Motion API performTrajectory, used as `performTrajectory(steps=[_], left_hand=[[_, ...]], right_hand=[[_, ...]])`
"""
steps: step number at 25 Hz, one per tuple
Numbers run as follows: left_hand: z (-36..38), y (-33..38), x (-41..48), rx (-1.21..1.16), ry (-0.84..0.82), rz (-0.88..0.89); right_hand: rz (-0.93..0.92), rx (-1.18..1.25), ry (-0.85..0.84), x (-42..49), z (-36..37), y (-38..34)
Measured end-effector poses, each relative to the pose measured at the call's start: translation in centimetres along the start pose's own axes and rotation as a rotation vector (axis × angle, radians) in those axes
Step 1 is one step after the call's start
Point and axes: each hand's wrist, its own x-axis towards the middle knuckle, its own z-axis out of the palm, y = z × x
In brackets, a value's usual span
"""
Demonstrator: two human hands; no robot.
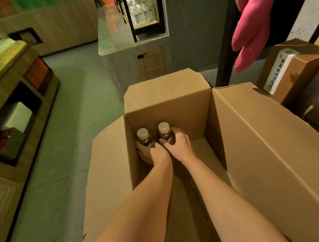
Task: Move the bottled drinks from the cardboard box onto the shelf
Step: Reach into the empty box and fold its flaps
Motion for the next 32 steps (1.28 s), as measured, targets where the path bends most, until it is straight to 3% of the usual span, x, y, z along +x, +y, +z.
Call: performTrajectory(steps=[5, 8, 10, 13, 16, 21, 26, 32], left_hand=[[1.4, -0.9, 2.1, -0.043, -0.027, 0.042], [2.0, -2.2, 4.7, -0.026, 0.201, 0.154], [1.8, -2.0, 5.2, -0.002, 0.239, 0.164], [1.6, -0.5, 3.2, -0.137, 0.144, 0.096], [1.5, -0.1, 1.7, -0.115, 0.122, 0.126], [-0.5, 3.0, -1.0, -0.075, 0.047, 0.335], [-5.7, 10.3, -4.1, -0.110, -0.138, 0.603], [-15.5, 18.4, -1.6, -0.129, -0.220, 0.845]], right_hand=[[-0.074, 0.021, 0.050, 0.6, 0.5, 0.6], [-0.067, 0.050, 0.092, 0.4, -0.4, 0.8], [-0.042, 0.053, 0.106, 0.3, -0.7, 0.8], [0.018, 0.074, 0.116, 0.0, -1.2, 0.4], [0.021, 0.048, 0.135, -0.2, -3.2, -1.2], [-0.054, 0.041, 0.190, -1.9, -7.9, -7.0], [-0.130, 0.026, 0.323, -3.0, -10.9, -15.3], [-0.281, 0.065, 0.330, -1.7, -8.5, -26.5]])
